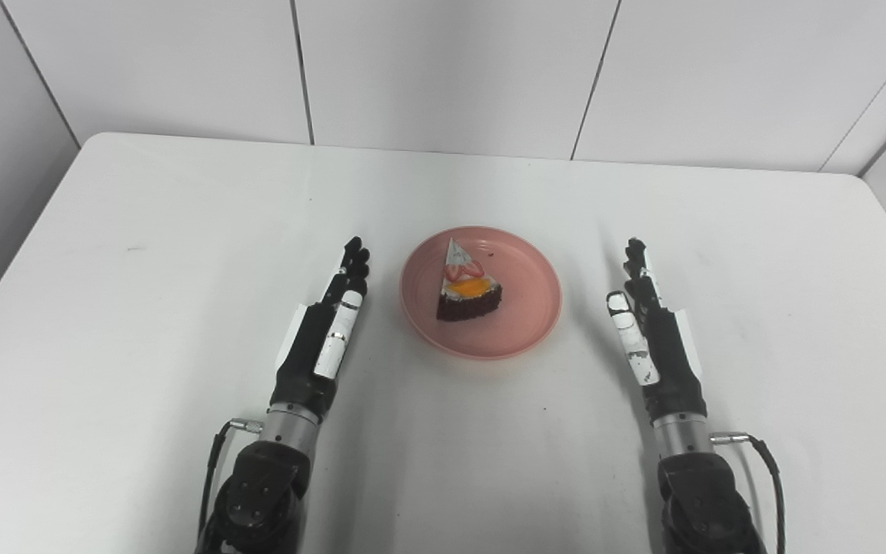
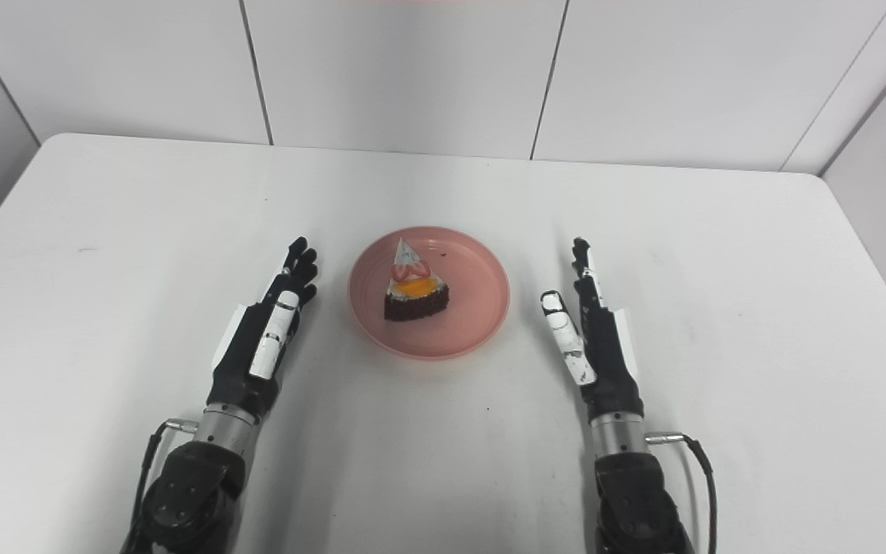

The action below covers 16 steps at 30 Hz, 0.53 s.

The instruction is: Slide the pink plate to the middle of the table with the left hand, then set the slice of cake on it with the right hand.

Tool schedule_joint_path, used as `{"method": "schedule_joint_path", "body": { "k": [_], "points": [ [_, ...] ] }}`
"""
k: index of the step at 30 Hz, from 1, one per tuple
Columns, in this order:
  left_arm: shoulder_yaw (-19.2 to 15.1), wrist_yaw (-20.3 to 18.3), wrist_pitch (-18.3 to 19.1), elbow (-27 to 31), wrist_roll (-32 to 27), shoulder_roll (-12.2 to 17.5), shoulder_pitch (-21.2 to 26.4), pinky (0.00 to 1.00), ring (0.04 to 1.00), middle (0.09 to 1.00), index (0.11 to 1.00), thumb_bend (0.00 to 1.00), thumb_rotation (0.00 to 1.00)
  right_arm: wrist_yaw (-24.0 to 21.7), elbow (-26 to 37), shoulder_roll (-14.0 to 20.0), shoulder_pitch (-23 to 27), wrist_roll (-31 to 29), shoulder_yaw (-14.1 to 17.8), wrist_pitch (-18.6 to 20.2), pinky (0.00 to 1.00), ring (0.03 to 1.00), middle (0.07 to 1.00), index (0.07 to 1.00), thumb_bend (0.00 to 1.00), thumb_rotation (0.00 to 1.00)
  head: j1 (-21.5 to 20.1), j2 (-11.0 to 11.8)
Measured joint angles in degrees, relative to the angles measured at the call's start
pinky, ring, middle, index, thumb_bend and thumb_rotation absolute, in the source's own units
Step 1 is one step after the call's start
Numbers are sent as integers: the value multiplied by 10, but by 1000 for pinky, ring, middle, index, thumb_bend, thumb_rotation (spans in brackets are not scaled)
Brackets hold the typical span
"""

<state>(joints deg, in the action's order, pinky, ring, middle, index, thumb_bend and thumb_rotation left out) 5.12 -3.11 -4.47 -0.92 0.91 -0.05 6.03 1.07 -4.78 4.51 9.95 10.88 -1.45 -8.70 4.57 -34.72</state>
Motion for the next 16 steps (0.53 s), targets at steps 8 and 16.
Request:
{"method": "schedule_joint_path", "body": {
  "k": [8, 16],
  "points": [
    [0, -1, 0, -3, 0, 1, 3, 1000, 1000, 1000, 1000, 405, 1000, -8, 0, 2, 0, -3, -3, 8, 979, 996, 994, 988, 396, 1000, 3, 4],
    [0, -1, 0, -4, 0, 2, 3, 1000, 1000, 1000, 1000, 408, 1000, -11, 1, 4, 0, -9, -7, 17, 981, 996, 994, 990, 393, 1000, 1, 2]
  ]
}}
